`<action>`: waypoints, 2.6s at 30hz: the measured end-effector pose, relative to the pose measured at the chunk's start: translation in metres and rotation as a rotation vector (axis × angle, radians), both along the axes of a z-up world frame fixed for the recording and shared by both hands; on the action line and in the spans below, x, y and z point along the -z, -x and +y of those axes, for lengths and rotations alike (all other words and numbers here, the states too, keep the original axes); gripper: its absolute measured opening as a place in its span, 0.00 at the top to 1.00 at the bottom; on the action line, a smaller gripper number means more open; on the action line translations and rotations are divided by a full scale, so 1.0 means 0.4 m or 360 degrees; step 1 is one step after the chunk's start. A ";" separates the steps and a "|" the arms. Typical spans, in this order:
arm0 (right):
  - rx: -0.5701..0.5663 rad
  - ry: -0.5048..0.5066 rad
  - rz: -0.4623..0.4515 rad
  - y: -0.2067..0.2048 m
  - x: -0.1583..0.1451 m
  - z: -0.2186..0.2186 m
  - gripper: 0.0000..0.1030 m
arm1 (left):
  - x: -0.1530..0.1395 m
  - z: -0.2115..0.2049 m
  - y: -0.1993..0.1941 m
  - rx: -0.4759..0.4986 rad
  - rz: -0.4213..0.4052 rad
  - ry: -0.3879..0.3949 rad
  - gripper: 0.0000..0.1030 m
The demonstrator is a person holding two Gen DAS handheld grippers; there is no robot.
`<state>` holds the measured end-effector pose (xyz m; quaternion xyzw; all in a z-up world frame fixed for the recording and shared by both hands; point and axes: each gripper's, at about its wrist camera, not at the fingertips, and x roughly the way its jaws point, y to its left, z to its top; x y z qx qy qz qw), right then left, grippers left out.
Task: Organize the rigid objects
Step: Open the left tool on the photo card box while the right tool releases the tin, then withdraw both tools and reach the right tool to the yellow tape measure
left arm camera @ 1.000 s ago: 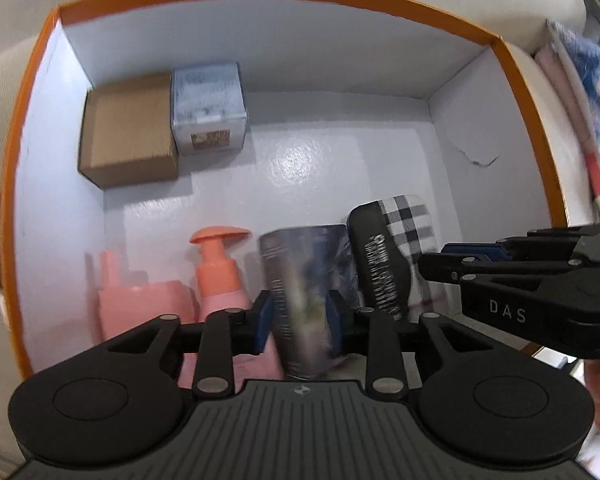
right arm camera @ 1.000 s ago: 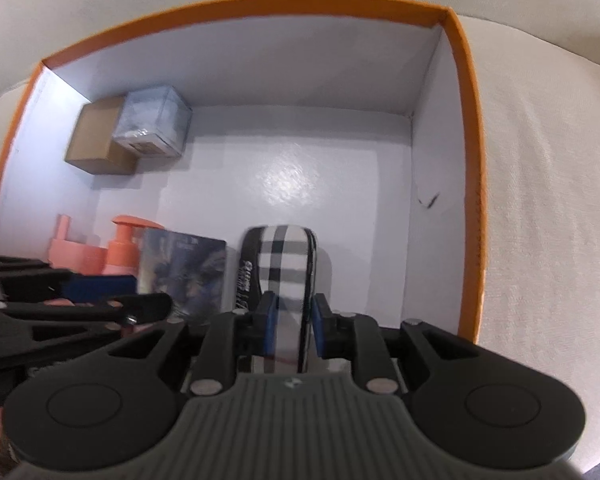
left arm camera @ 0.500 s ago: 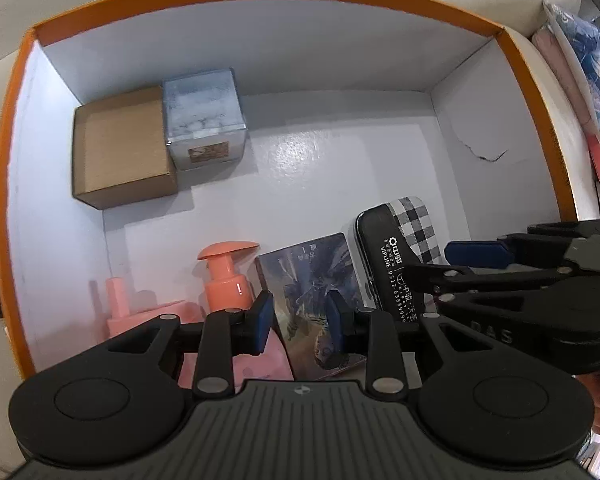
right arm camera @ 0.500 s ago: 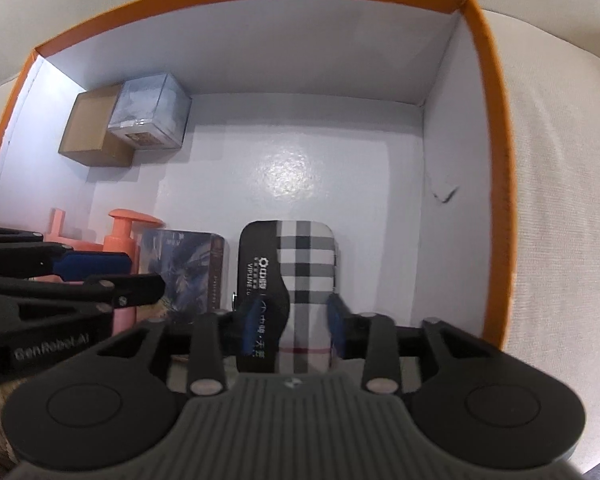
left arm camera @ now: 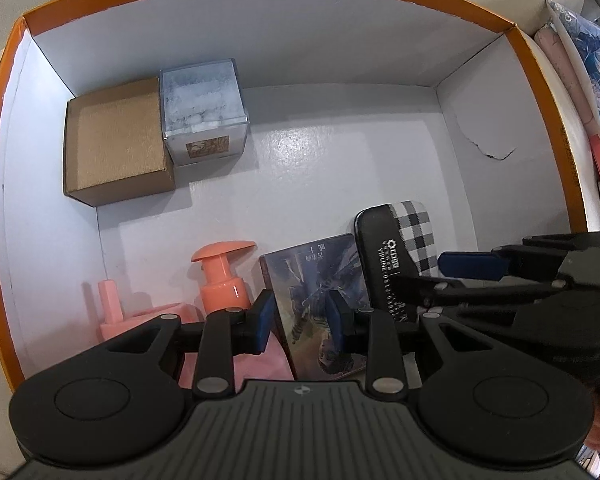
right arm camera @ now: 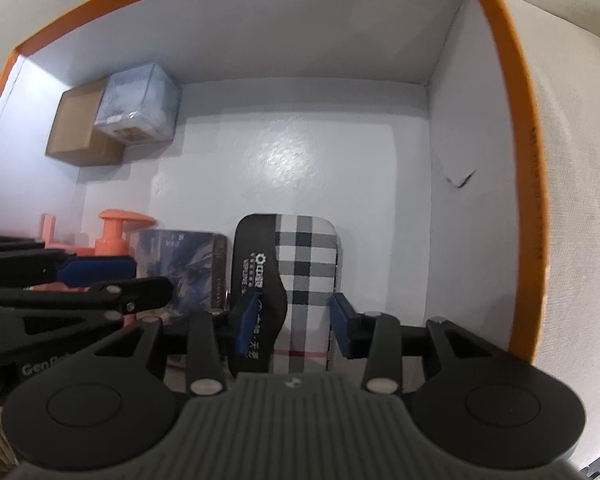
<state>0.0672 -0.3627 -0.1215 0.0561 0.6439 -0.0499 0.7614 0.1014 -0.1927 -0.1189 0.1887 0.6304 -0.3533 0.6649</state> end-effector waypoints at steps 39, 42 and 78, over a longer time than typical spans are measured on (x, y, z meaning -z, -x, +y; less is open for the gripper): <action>-0.0260 -0.0231 -0.0923 0.291 -0.278 0.407 0.62 | -0.286 0.510 0.032 -0.0099 -0.0290 0.0456 0.71; -0.0329 -0.0190 -0.0833 0.308 -0.218 0.478 0.61 | -0.233 0.562 0.042 -0.0134 -0.0247 0.0416 0.71; -0.0592 0.0253 -0.0151 0.194 0.144 0.663 0.50 | -0.023 0.654 -0.040 -0.0300 -0.0082 0.0236 0.71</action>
